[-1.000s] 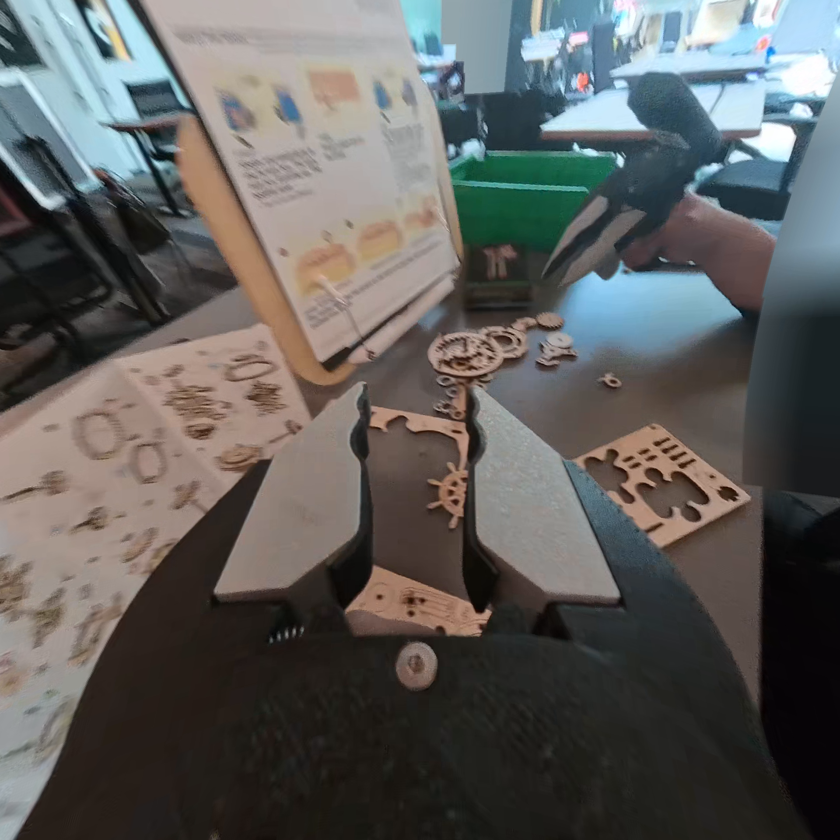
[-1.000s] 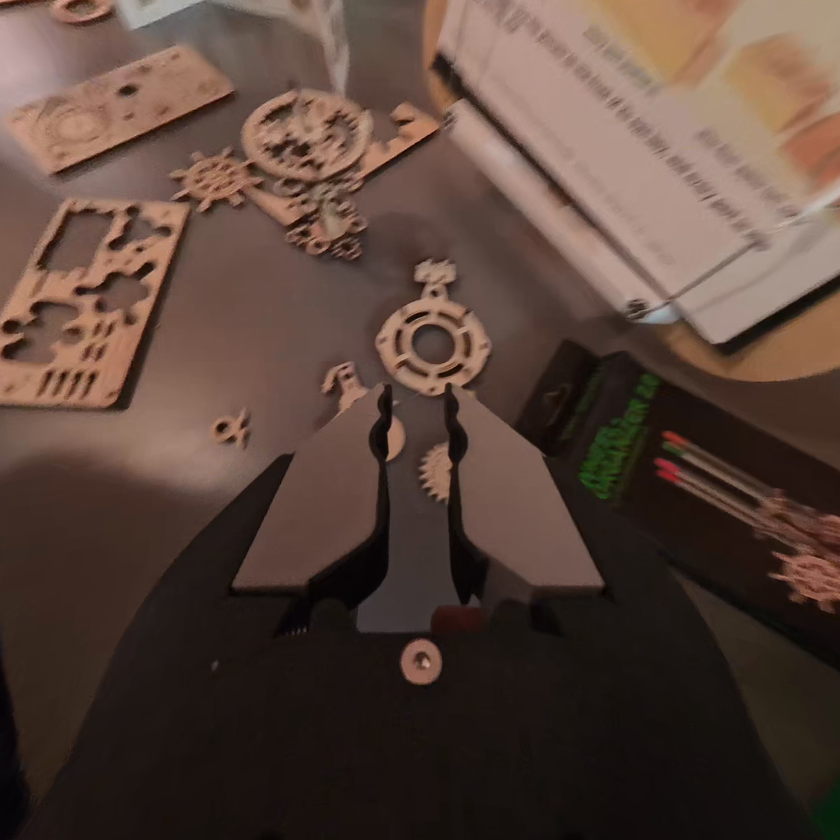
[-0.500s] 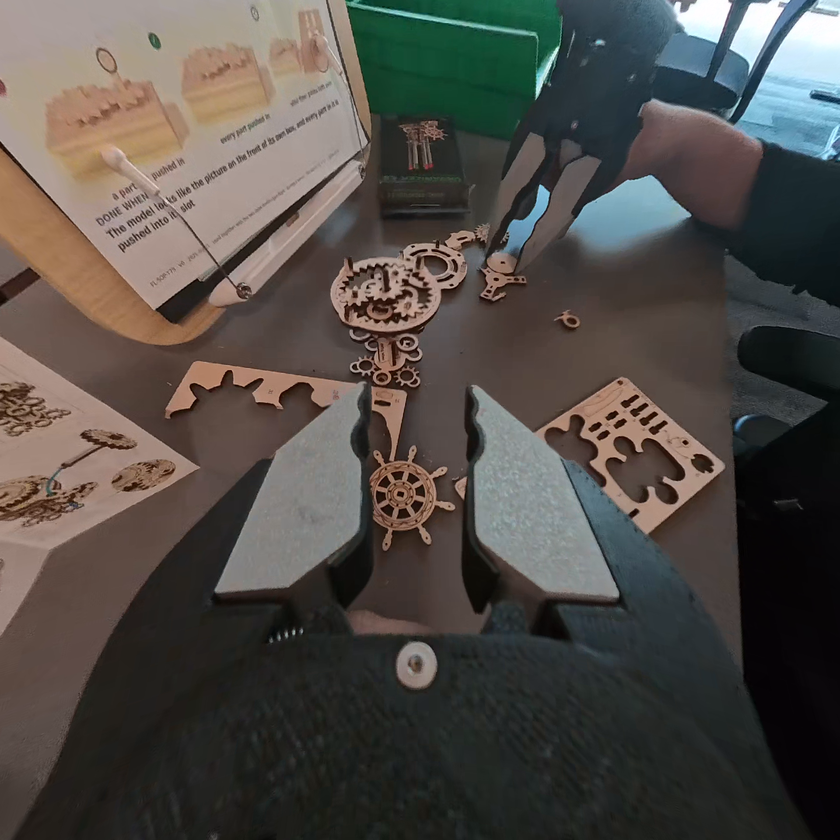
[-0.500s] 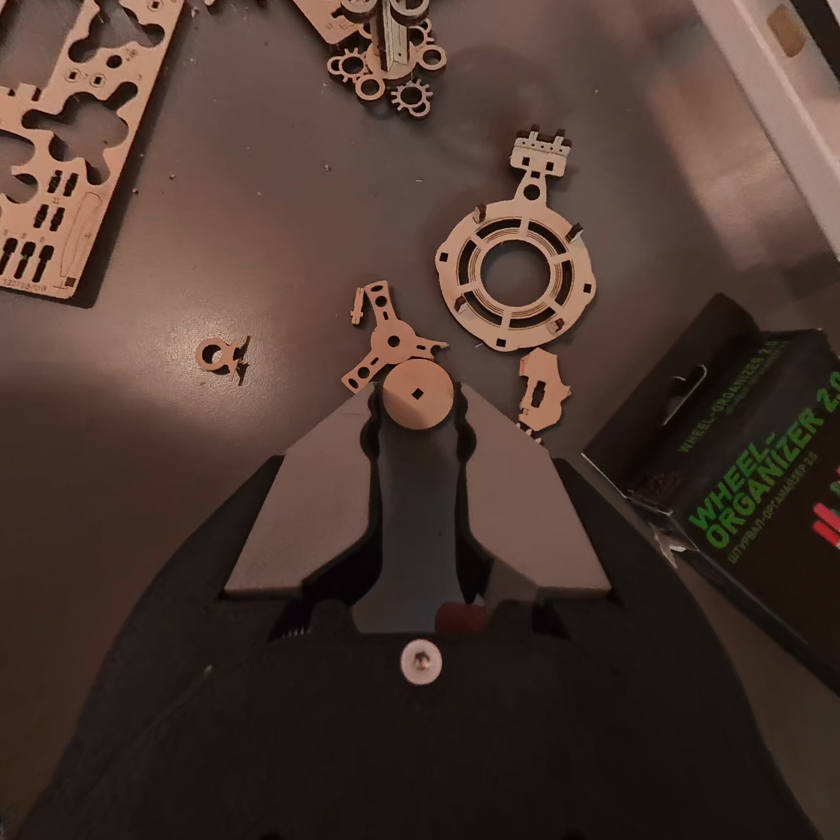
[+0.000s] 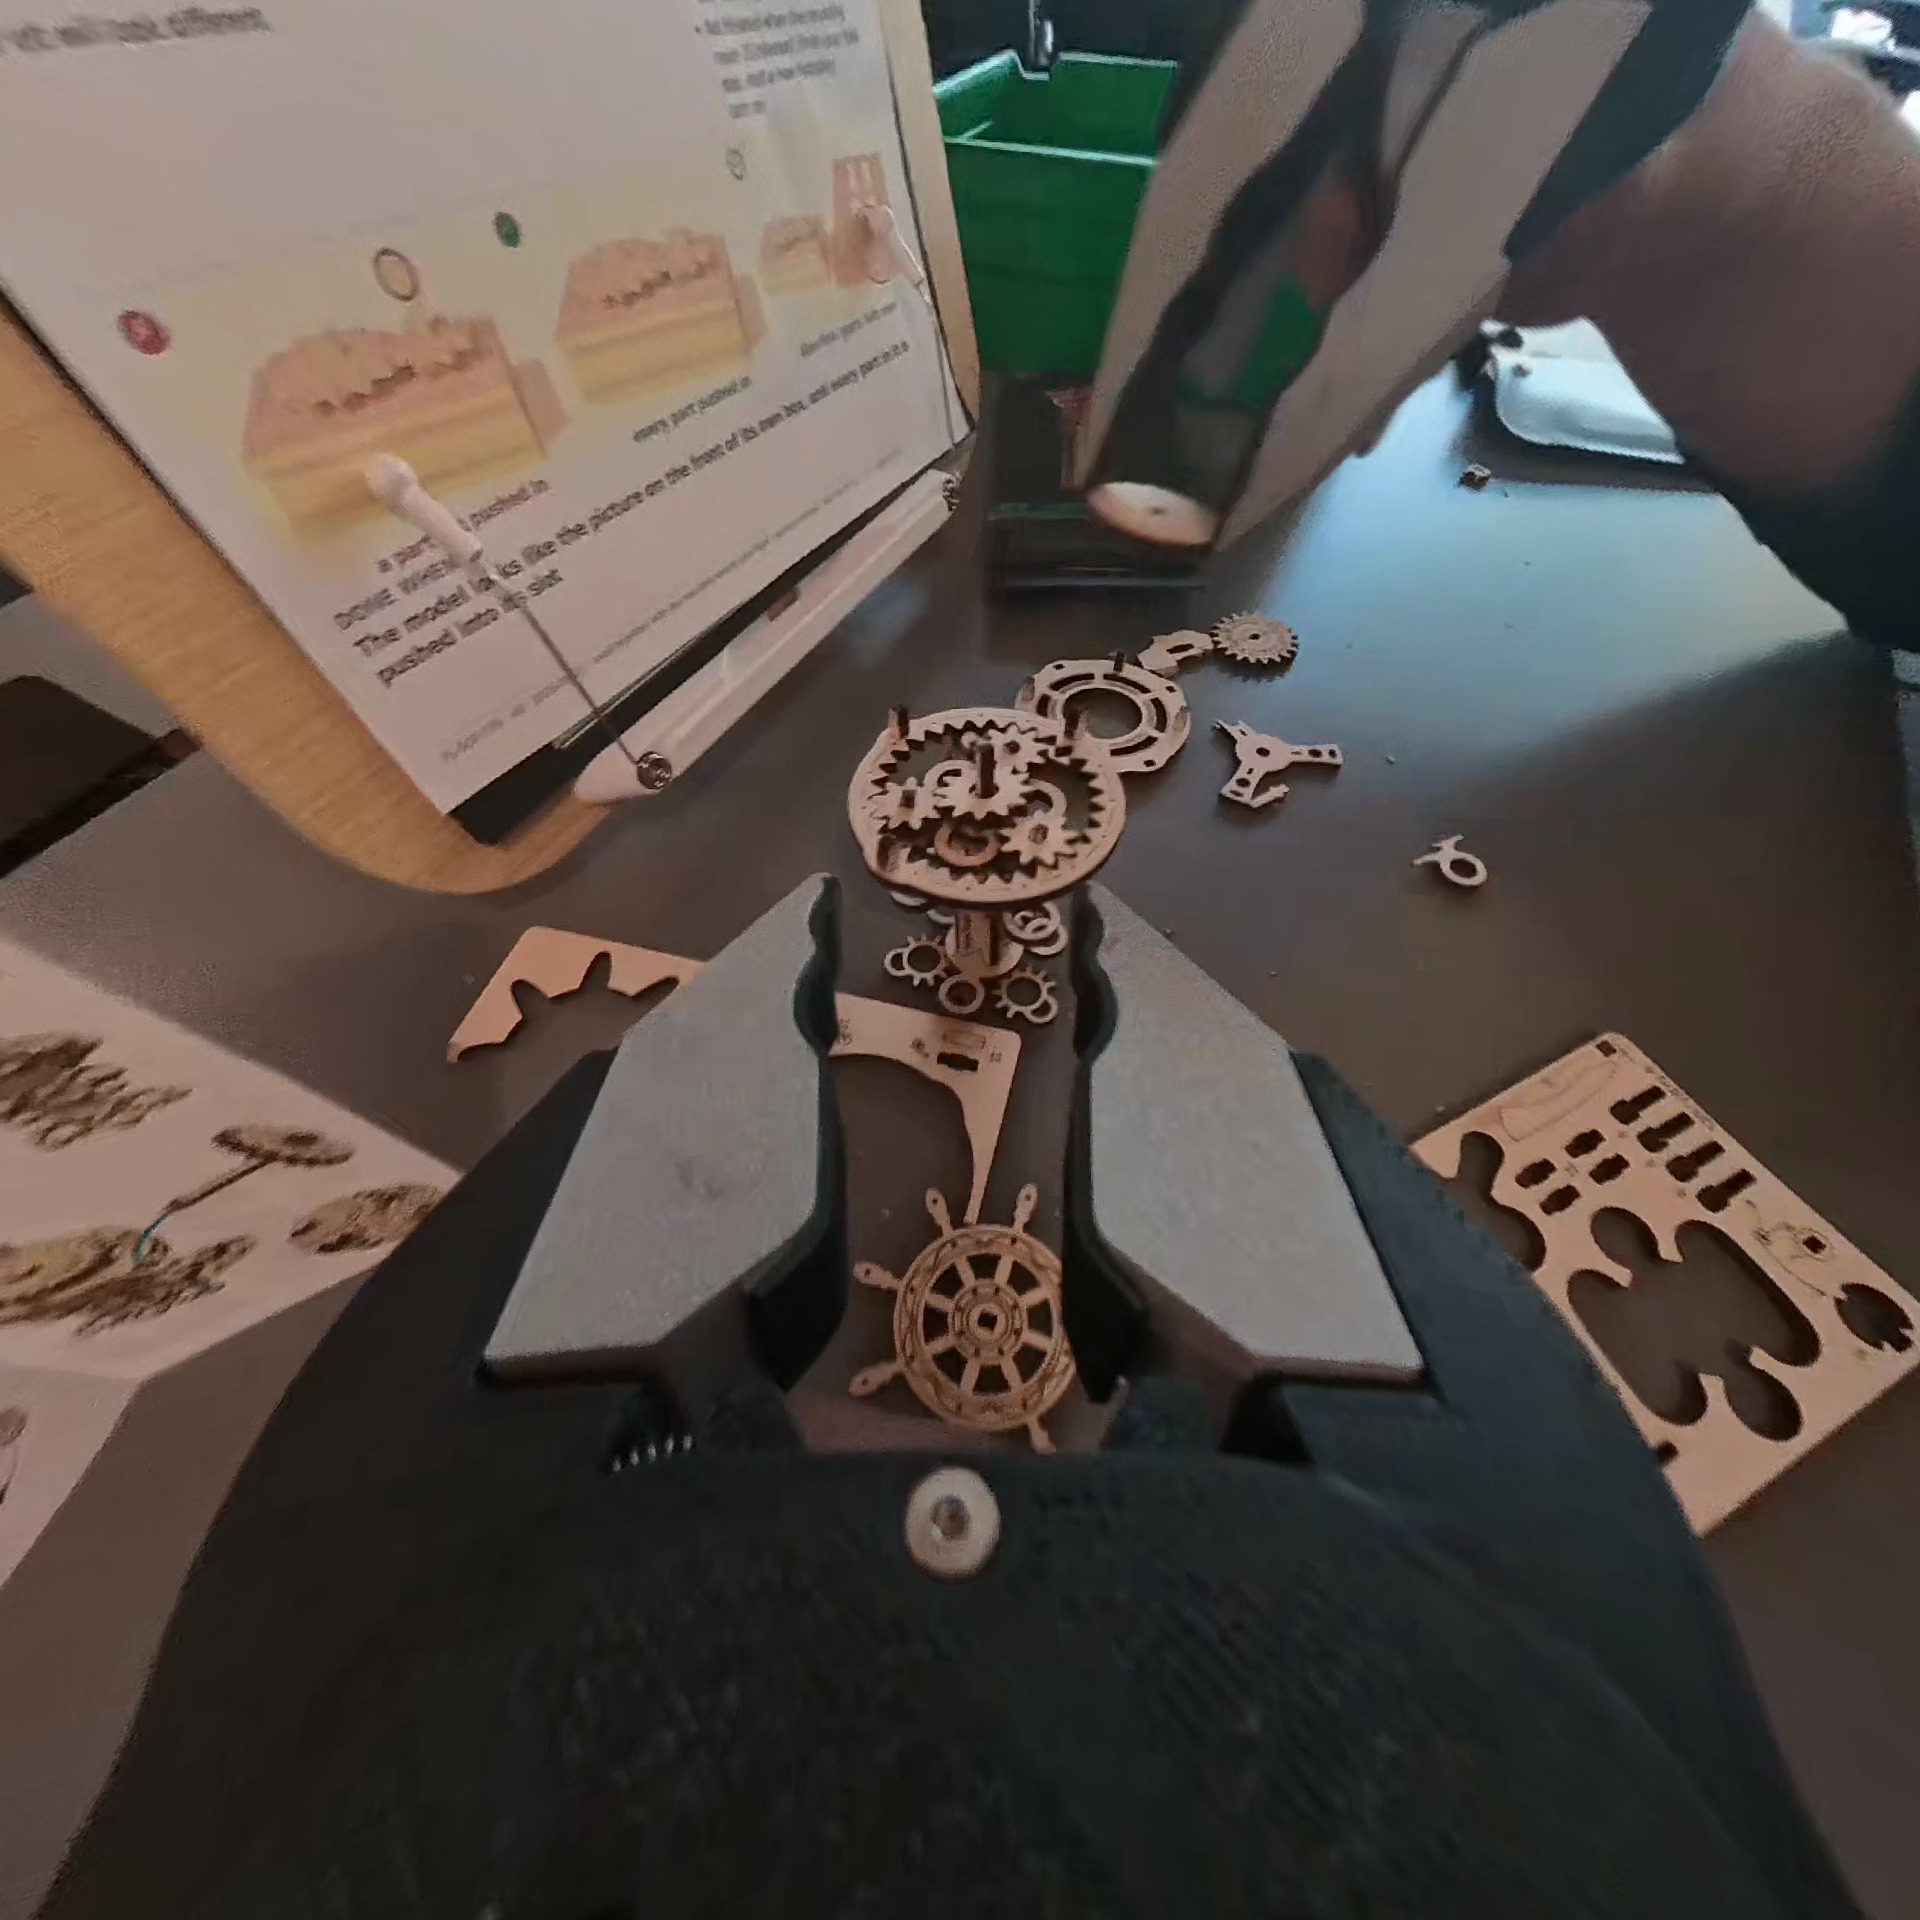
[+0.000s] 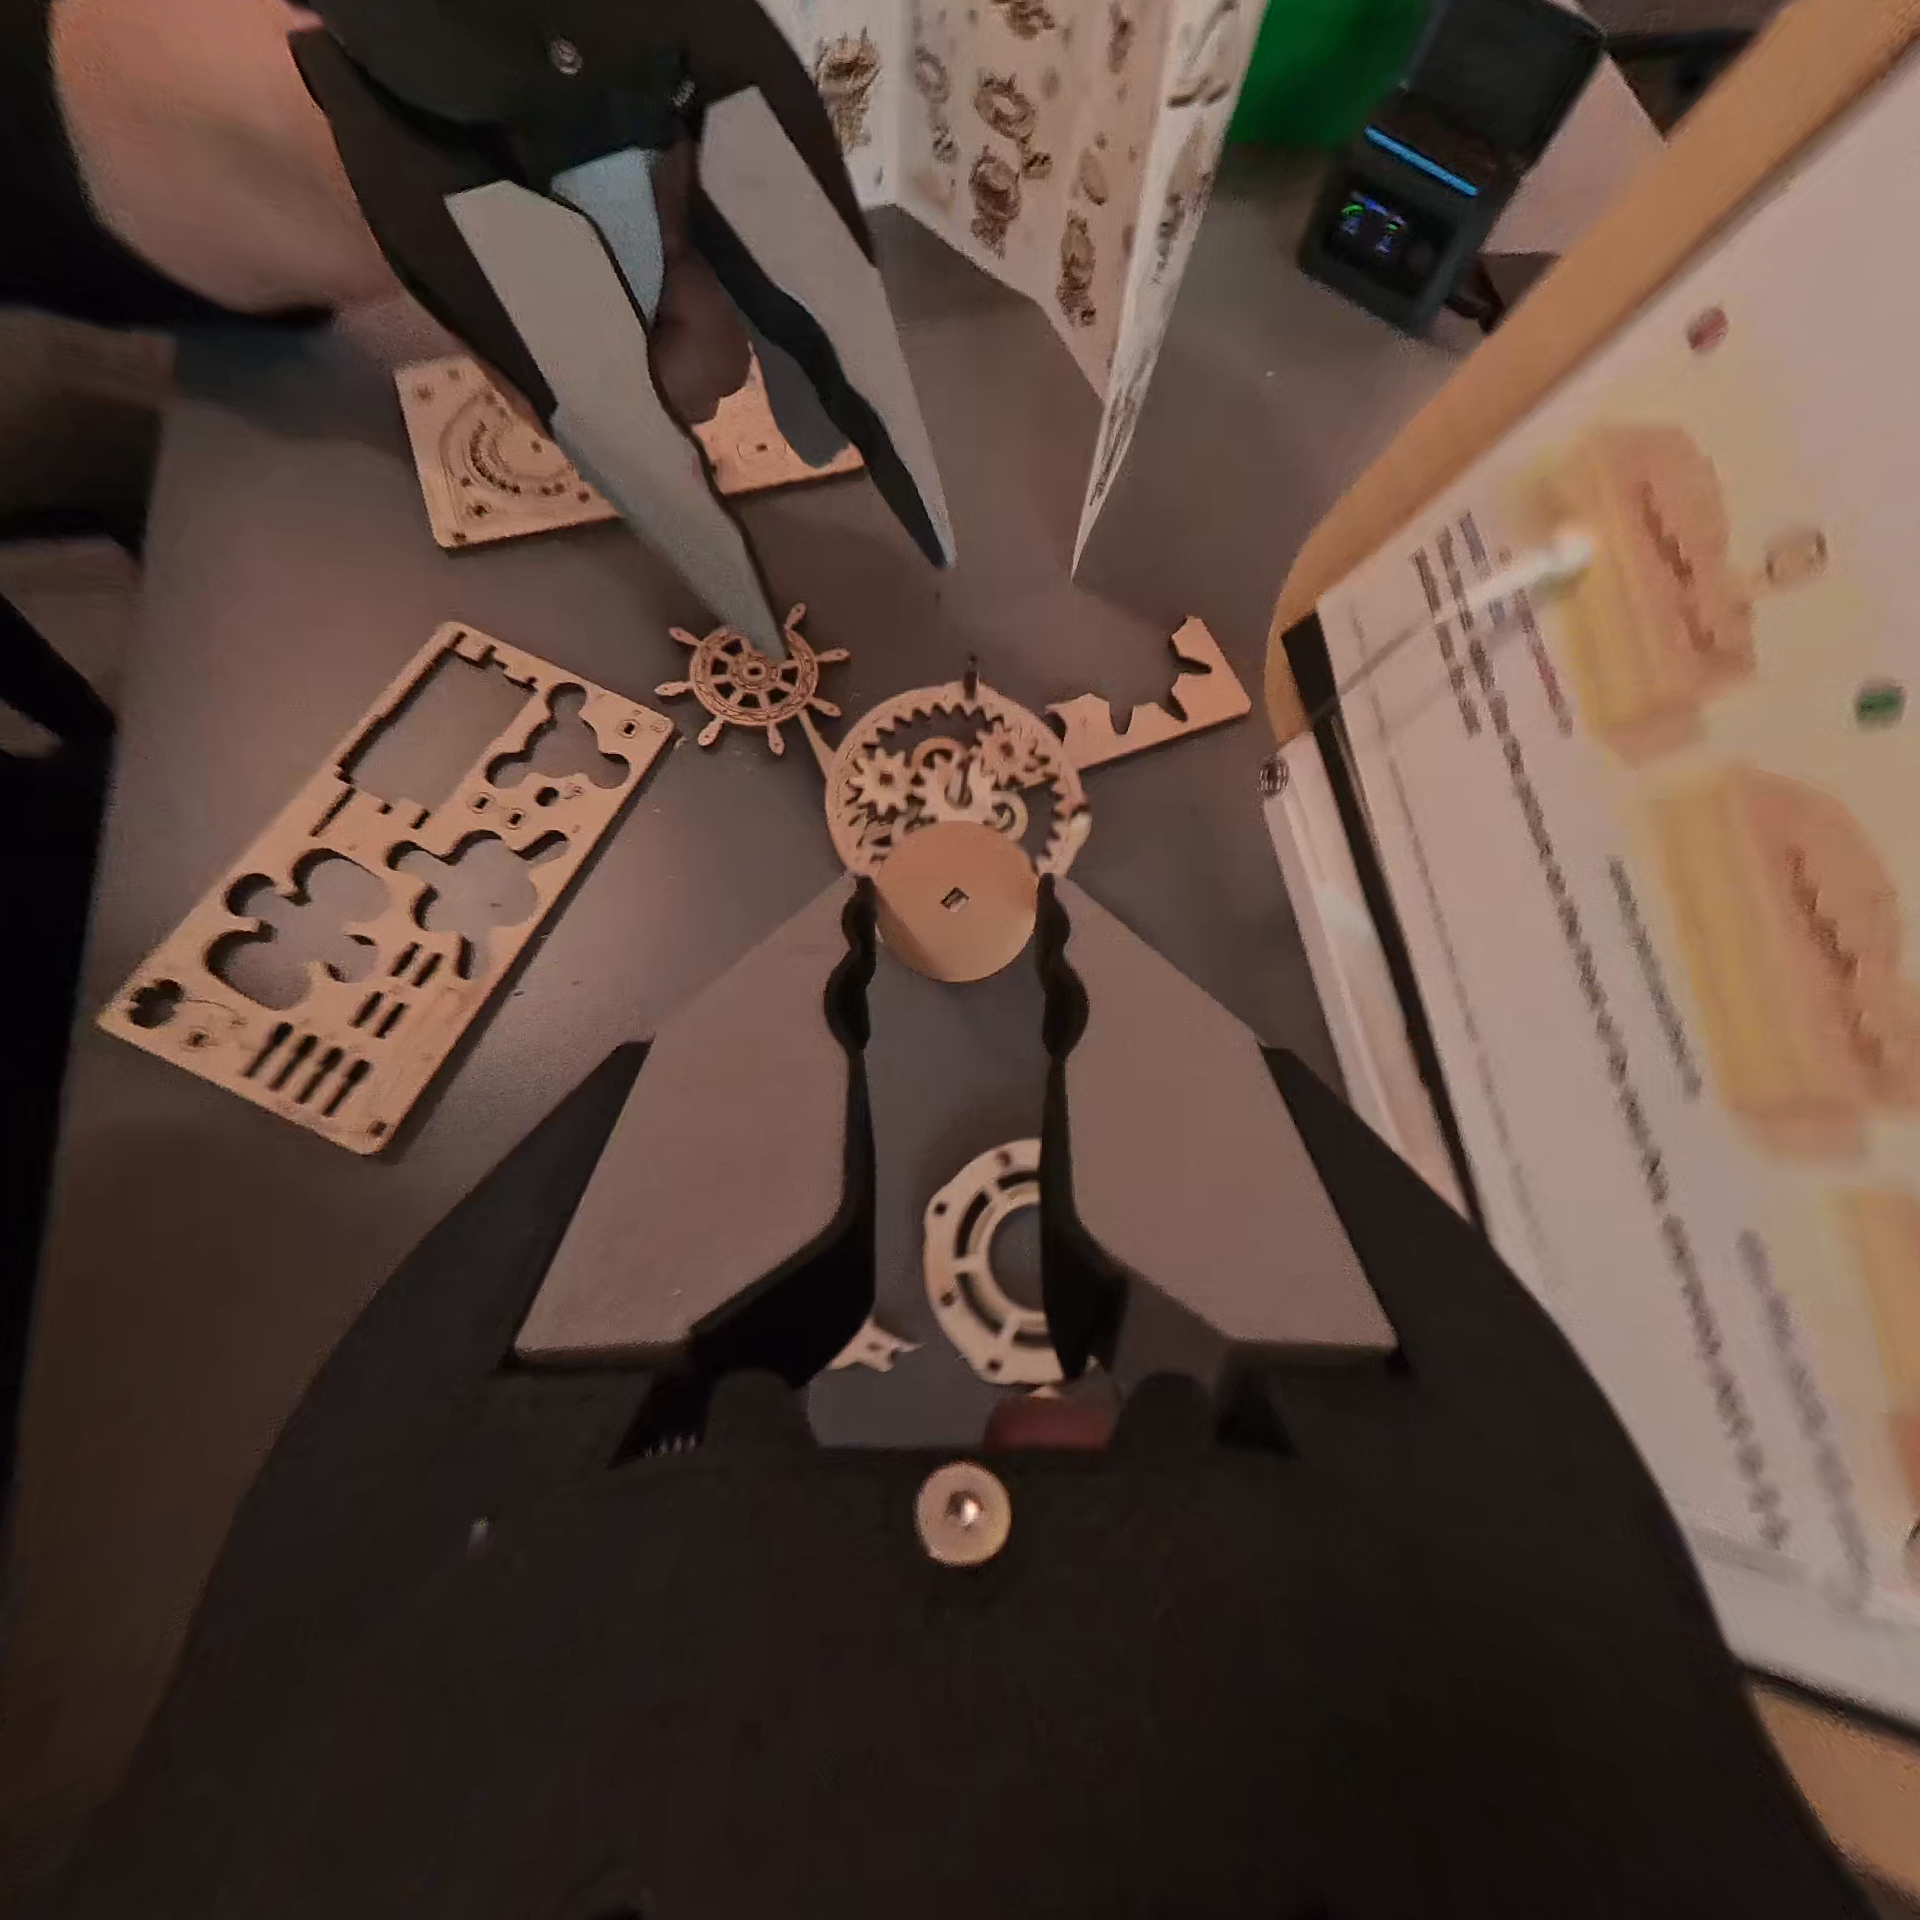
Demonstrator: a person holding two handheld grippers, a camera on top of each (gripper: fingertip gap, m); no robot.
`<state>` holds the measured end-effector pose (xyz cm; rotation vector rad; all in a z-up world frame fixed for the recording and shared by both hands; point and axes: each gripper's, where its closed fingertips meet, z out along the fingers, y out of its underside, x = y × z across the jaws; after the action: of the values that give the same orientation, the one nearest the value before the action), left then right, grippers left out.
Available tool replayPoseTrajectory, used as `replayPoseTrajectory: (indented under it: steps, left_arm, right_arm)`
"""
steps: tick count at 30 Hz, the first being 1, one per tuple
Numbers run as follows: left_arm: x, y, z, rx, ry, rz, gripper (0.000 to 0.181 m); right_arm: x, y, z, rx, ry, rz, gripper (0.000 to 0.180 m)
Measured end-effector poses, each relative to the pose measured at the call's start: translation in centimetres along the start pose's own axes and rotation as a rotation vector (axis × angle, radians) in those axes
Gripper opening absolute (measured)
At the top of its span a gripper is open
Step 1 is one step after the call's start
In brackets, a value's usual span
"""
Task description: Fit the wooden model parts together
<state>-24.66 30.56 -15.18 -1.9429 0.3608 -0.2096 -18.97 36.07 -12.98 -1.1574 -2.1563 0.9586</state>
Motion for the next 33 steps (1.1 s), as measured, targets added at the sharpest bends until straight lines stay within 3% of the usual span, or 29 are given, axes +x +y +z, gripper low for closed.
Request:
replayPoseTrajectory:
  steps: [6, 14, 27, 33]
  left_arm:
    - [0.5, 0.4, 2.5, -0.021, 0.02, 0.023, 0.047]
    - [0.3, 0.5, 1.9, 0.012, 0.052, 0.002, 0.046]
    - [1.2, 0.9, 2.0, 0.005, 0.068, 0.02, 0.044]
    - [1.1, 0.8, 2.0, 0.019, 0.046, 0.04, 0.042]
  right_arm:
    - [-0.3, -0.3, 4.2, -0.152, -0.083, -0.225, 0.028]
    - [-0.5, -1.2, 5.4, -0.135, -0.134, -0.332, 0.028]
    - [0.0, -0.7, 5.4, -0.154, -0.138, -0.264, 0.028]
    - [0.5, -2.1, 3.3, -0.043, -0.154, -0.216, 0.027]
